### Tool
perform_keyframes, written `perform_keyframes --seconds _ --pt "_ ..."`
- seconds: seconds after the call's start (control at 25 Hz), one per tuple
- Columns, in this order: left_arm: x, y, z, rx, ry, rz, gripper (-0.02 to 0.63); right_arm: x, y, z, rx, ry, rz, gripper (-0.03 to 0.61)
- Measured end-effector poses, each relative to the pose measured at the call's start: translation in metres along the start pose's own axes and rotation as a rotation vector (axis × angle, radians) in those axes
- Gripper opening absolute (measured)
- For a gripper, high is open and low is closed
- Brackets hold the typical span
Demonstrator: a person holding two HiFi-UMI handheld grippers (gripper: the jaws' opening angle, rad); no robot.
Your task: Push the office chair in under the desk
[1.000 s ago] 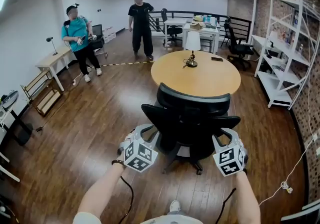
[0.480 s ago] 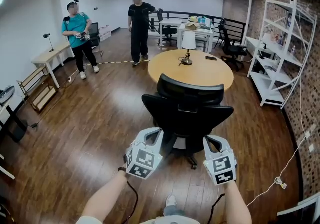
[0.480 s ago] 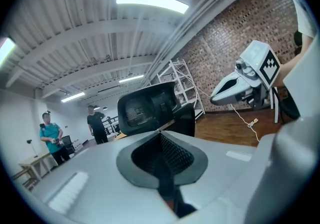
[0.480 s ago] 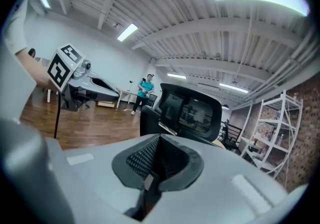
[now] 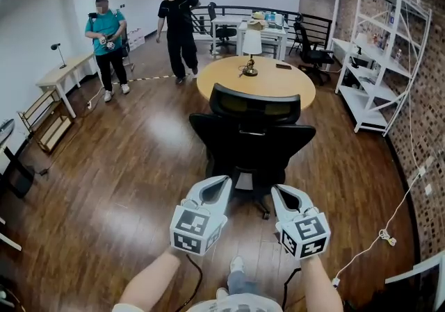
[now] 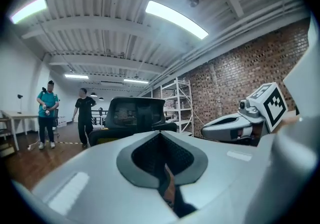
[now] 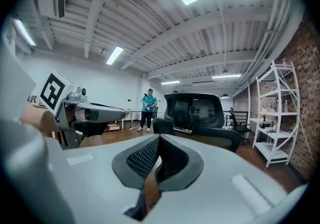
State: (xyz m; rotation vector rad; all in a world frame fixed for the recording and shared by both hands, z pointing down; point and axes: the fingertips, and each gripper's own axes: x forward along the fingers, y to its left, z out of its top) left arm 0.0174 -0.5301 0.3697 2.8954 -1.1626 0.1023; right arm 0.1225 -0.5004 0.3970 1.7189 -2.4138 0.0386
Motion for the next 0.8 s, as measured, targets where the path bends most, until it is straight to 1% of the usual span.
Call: perform_keyframes --seconds 0.2,0.52,0.8 --pt "-0.009 -0.009 -0.007 -0.027 -0.001 -0.006 0.017 -0.01 0.006 -0.009 0.022 -0.002 0.01 -0.002" --pt "-0.015 -0.015 -0.01 -0.014 0.022 0.008 0.017 -0.02 0.013 -0.005 0.041 -0.016 0.018 -0.002" --pt "-0.016 -0.013 -0.011 -0.014 0.012 0.003 0.017 -0.016 0.018 -0.005 0.039 -0.028 0.027 -0.002"
